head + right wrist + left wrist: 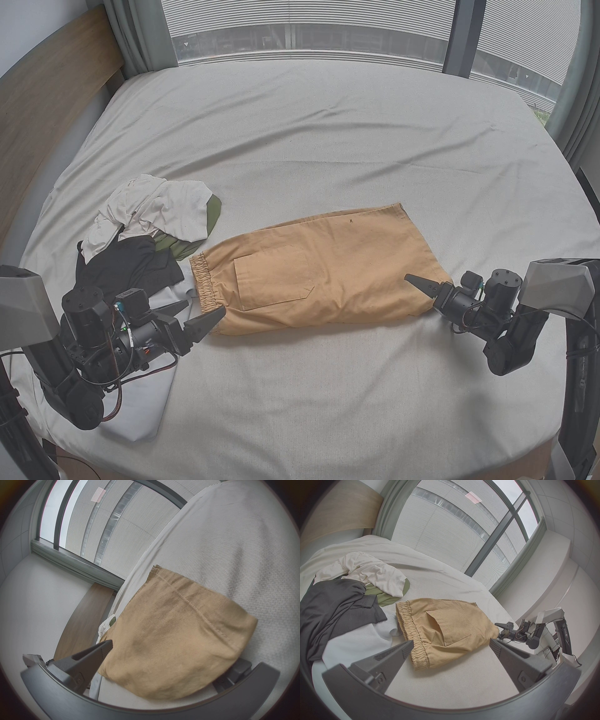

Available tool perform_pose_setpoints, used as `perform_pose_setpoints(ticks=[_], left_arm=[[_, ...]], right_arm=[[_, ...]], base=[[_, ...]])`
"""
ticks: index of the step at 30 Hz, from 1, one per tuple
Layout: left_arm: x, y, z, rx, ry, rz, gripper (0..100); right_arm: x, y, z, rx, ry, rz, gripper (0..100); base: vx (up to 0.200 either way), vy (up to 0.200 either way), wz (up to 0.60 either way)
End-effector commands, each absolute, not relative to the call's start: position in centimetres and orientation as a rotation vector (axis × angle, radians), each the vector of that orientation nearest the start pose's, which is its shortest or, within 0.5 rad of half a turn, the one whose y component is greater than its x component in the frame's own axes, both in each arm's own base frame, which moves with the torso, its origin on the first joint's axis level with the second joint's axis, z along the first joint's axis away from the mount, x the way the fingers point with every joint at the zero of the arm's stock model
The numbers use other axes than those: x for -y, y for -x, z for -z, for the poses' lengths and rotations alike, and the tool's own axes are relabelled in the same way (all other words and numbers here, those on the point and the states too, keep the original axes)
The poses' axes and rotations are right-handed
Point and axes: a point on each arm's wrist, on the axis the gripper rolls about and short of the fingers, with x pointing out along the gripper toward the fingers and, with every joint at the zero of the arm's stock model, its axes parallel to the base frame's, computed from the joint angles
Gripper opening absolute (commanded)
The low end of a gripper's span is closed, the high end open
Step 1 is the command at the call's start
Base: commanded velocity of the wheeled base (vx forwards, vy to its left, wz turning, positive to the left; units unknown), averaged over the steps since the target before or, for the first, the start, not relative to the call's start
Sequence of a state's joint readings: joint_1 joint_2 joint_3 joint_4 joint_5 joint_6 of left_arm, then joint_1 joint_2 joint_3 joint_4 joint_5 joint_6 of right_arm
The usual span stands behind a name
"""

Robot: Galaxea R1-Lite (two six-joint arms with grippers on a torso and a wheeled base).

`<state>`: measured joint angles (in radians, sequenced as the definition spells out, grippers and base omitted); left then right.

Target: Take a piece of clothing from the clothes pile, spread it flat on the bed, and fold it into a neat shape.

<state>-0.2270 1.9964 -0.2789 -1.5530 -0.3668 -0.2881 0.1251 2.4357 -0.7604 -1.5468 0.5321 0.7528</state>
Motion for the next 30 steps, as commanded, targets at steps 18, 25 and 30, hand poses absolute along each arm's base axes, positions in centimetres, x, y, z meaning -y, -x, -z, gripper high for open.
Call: perform_pose_setpoints(ticks=[18,25,30], left_arm=[[6.9,-26.5,-7.1,-0.254,0.293,0.564,100],[6.9,-26.5,-7.1,-0.256,0.293,0.563,100],[6.9,-26.4,-7.1,-0.254,0.293,0.564,100]], right_arm=[[-7.6,-39.8,0.3,-0.325,-0.772,-0.581,100],[-7.6,-39.6,0.4,-0.332,-0.772,-0.576,0],[-8.0,-38.9,0.0,-0.346,-0.770,-0.586,0]], base=[[0.000,0.000,0.00],[0.000,0.000,0.00],[0.000,0.000,0.00]])
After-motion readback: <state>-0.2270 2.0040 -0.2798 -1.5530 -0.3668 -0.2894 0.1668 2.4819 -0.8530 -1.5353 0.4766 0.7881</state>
